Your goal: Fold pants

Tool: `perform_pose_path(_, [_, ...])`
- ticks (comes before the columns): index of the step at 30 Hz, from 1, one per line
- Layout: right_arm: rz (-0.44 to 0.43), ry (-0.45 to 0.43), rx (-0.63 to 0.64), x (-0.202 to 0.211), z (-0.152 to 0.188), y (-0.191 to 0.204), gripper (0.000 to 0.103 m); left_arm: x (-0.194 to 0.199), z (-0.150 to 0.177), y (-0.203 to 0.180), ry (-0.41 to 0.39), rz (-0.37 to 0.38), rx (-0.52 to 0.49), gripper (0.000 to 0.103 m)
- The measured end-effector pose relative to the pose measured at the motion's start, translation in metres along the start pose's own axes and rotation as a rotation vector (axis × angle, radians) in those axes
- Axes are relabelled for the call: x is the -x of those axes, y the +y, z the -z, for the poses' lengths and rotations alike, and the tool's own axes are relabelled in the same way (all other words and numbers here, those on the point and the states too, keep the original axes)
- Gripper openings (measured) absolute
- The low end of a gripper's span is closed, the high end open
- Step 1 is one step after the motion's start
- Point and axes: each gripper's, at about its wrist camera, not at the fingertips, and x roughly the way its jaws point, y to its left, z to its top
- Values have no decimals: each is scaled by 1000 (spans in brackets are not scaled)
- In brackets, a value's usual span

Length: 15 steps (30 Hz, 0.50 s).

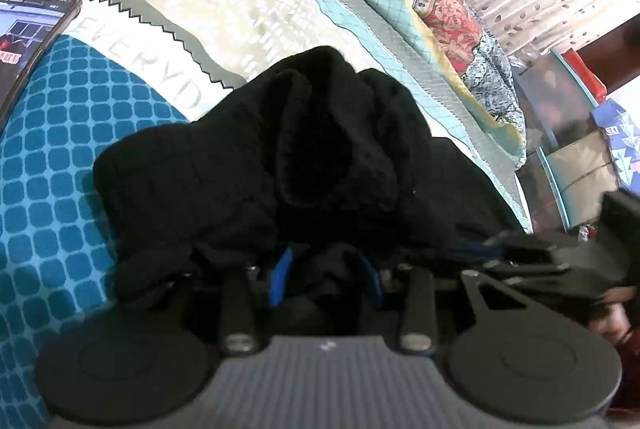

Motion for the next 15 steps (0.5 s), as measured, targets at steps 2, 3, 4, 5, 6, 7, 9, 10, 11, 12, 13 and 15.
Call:
perform_pose_path(2, [10, -76, 0, 19, -12, 3, 48, 2, 1, 3, 0, 7, 3, 36])
perform_pose_path(3, [19, -111, 2, 28, -19, 4, 48, 2, 1, 3, -1, 10, 4, 36])
perform_pose_path(4, [24, -139, 7, 33, -27, 6, 49, 3, 1, 4, -1, 12, 3, 36])
perform_pose_path(5, [23, -165, 14, 37, -35, 9, 51, 3, 1, 5, -2, 14, 0, 36])
perform_pose_path(6, [20, -197, 25, 38, -45, 13, 60, 4, 2, 5, -4, 16, -2, 36])
perform_pose_path(7, [19, -220, 33, 38, -52, 16, 66, 5, 3, 6, -7, 19, -3, 36])
perform_pose_path(9, [15, -247, 55, 30, -64, 21, 79, 6, 4, 7, -11, 23, -3, 36])
perform_pose_path(10, [10, -240, 73, 20, -68, 24, 79, 6, 5, 7, -12, 24, -5, 36])
perform_pose_path(11, [7, -220, 96, 7, -73, 28, 79, 6, 5, 7, -12, 24, -7, 36])
perform_pose_path(12, [16, -183, 121, -12, -76, 32, 79, 7, 5, 7, -11, 25, -8, 36])
perform_pose_path(13, [38, -125, 132, -34, -75, 32, 77, 8, 6, 7, -11, 25, -9, 36])
perform_pose_path(15, [49, 10, 99, -77, -69, 27, 41, 9, 7, 7, -5, 25, -11, 36])
